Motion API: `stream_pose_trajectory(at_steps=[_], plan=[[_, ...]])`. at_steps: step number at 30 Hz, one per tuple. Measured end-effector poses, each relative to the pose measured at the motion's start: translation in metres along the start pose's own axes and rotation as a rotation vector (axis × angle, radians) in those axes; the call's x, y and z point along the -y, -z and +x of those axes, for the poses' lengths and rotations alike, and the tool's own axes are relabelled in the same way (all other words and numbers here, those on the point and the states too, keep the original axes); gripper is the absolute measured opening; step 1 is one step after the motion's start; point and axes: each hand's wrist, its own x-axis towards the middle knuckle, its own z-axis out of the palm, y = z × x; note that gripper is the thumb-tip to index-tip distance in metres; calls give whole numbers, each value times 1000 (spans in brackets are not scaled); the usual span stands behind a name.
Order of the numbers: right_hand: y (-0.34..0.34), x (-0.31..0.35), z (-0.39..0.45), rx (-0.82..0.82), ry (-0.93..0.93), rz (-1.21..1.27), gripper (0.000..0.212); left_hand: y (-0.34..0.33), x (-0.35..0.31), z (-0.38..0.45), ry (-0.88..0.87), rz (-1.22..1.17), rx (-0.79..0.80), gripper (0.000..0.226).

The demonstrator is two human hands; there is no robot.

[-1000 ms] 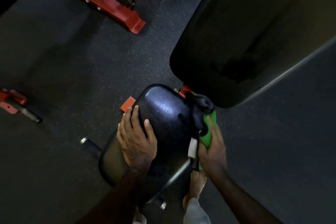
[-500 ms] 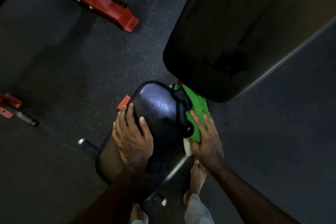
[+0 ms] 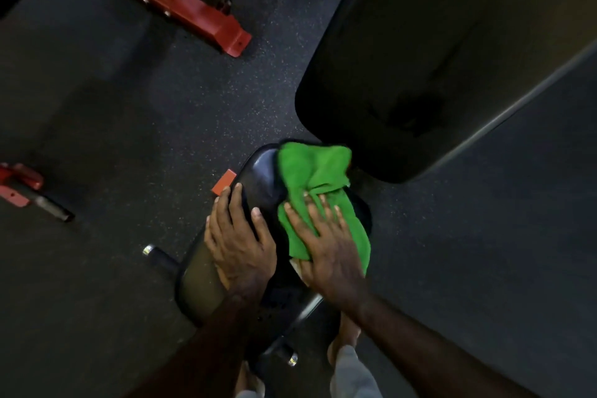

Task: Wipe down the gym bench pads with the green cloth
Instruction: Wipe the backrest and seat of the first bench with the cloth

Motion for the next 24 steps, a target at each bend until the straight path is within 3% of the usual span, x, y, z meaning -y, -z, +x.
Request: stream_pose_trajectory(at_steps=[2,6,9,11,14,15,19,20,23,24], plan=[[12,-24,12,22,134,-17,94,-1,1,0,-10,3,-10,49],[13,7,30,6,-215,100,97,-2,0,0,9,-2,-1,49],[16,10,45,82,126,9,96,-1,0,0,-18,-15,-25,48],[27,-11,65,95,223,-17,102,-2,0,0,-24,-12,-37,47],[24,6,81,28,-114,123,95,-3,0,-1,-13,-21,-40,47],[20,20,86,20,-135,133,91,-4,1,-2,-16,-21,-43,46],[26,12,114,108,330,-16,85,-8,5,-1,-5,-4,-53,44],[29,5,121,115,309,-4,88,-7,4,-1,8,1,-53,45],[24,22,124,46,-96,145,87,-4,0,-3,-3,-10,-44,49],[20,32,123,55,-49,124,86,-4,1,-2,-6,-21,-46,50]])
